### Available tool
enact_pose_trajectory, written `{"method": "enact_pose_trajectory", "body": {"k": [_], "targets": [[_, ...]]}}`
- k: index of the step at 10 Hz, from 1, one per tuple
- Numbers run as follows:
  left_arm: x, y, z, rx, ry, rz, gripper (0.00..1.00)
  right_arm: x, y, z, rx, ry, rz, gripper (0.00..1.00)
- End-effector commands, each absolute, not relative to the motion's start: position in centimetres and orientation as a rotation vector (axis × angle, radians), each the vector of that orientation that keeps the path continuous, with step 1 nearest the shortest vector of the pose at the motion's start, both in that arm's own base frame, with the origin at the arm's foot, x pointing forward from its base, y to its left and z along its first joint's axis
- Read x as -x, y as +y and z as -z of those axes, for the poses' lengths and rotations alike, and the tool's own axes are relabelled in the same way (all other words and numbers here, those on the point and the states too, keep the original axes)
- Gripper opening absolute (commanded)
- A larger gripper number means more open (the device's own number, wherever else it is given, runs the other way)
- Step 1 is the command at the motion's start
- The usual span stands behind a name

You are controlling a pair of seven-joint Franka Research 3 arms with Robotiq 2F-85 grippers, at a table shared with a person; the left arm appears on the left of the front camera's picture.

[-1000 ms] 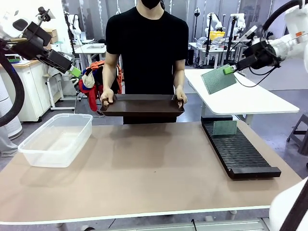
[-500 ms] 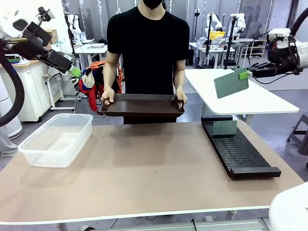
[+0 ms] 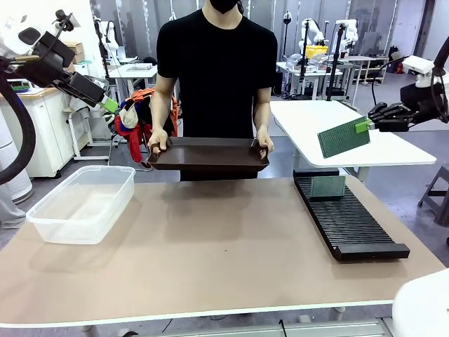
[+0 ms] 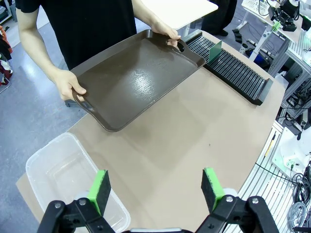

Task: Sort PCBs into racks and boxes based on the side picked up.
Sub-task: If the short side of the Blank PCB is picked up, insert it into the PCB Rack ; if the long side is picked up, place it in the Organizing box.

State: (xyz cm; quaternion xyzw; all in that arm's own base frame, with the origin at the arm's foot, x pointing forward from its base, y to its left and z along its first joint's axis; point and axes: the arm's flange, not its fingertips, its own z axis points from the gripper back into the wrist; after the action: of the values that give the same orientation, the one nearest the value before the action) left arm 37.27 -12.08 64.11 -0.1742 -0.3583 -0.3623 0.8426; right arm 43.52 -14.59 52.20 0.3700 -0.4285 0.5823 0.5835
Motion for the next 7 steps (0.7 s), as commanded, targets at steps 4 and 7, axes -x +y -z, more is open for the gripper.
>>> {"method": "enact_pose_trajectory", "body": {"k": [4, 7], "targets": [[-37.2, -11.9, -63.9, 0.379, -0.751, 0.768, 1.00, -44.4, -15.0, -51.1, -0.853, -1.010, -1.421, 0.02], [-37.2, -11.9, -63.9, 0.379, -0.751, 0.768, 1.00, -44.5, -16.7, -48.9, -0.858, -1.012, -1.479, 0.02]]}}
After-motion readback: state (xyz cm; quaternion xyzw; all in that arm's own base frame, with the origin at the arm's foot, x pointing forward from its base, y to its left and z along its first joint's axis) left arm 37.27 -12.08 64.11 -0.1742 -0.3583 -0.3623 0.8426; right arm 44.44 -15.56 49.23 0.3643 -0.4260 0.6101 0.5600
